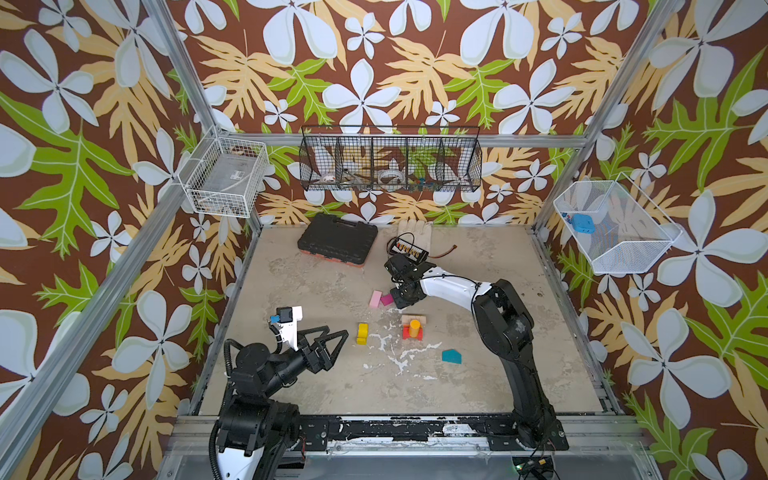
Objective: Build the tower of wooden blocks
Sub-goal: 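Lift the engraved plank and carry it over the block stack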
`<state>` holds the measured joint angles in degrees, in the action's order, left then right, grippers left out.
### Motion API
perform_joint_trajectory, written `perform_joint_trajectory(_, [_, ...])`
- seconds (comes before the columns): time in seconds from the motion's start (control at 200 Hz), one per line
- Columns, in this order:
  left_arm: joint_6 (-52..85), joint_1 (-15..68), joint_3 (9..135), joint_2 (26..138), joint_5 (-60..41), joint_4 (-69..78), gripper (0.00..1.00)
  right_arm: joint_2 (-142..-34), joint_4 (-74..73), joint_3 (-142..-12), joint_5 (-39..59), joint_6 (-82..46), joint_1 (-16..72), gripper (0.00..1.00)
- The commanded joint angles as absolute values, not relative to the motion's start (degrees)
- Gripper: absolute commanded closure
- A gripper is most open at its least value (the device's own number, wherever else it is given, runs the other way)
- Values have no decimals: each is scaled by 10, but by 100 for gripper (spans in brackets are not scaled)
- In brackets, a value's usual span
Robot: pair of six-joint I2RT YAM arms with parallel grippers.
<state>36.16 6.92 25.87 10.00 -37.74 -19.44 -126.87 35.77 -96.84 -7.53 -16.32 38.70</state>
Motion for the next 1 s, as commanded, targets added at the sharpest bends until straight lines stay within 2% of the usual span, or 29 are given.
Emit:
perform_joint_trajectory(0.0, [365, 70, 261, 91, -376, -180, 0, -1264, 371, -961, -86, -177, 383, 94])
perform_joint_trajectory(0.095, [364, 70, 259, 105, -381, -181, 0, -1247, 365, -951, -98, -185, 378, 100])
perform_joint_trajectory(0.26, [365, 70, 260, 92, -376, -180, 0, -1208, 367, -934, -108, -207, 366, 100])
perform_joint_trajectory(0.546, [365, 70, 260, 101, -375, -180, 0, -1102, 428, -907, -197, -272, 365, 100])
perform_joint_trajectory(0.756, [364, 70, 259, 101, -381, -181, 0, -1010, 480, -841, -192, -354, 366, 100])
perform_joint_trajectory(0.996, [365, 70, 259, 101, -381, -181, 0, -934, 460, -748, -122, -415, 373, 100])
